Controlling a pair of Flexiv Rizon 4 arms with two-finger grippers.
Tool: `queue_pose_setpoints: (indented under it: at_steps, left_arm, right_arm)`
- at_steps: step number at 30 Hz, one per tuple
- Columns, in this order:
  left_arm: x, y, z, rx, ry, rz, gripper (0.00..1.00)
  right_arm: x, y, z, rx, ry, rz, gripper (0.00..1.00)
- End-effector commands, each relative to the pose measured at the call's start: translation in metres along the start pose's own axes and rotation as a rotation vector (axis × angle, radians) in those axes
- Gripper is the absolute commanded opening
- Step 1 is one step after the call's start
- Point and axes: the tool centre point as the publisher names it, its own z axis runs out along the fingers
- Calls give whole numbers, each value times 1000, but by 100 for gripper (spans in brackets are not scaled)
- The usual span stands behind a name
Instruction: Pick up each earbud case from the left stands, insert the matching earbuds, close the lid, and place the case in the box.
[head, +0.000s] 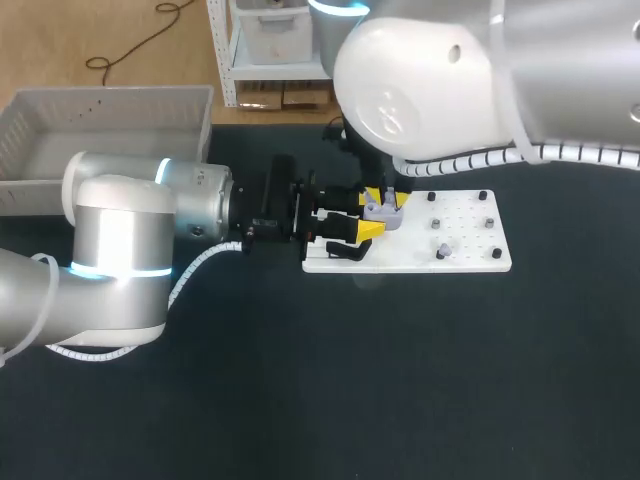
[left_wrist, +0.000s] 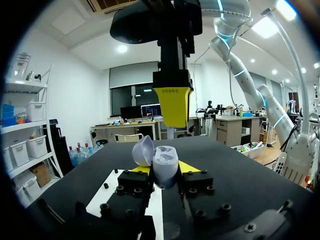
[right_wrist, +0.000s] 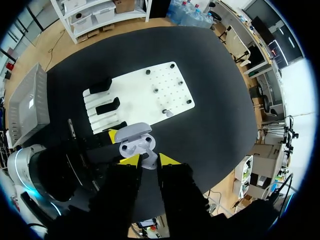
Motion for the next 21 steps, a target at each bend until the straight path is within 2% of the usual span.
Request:
queue_pose_setpoints:
  at_steps: [1,21]
  left_arm:
    - [1,1,1,3,0,0,0]
    - [1,1,1,3,0,0,0]
  right_arm:
    - [1,0,0,-2,-1,-1,0]
    - [-4,4,9,18,25,1,0]
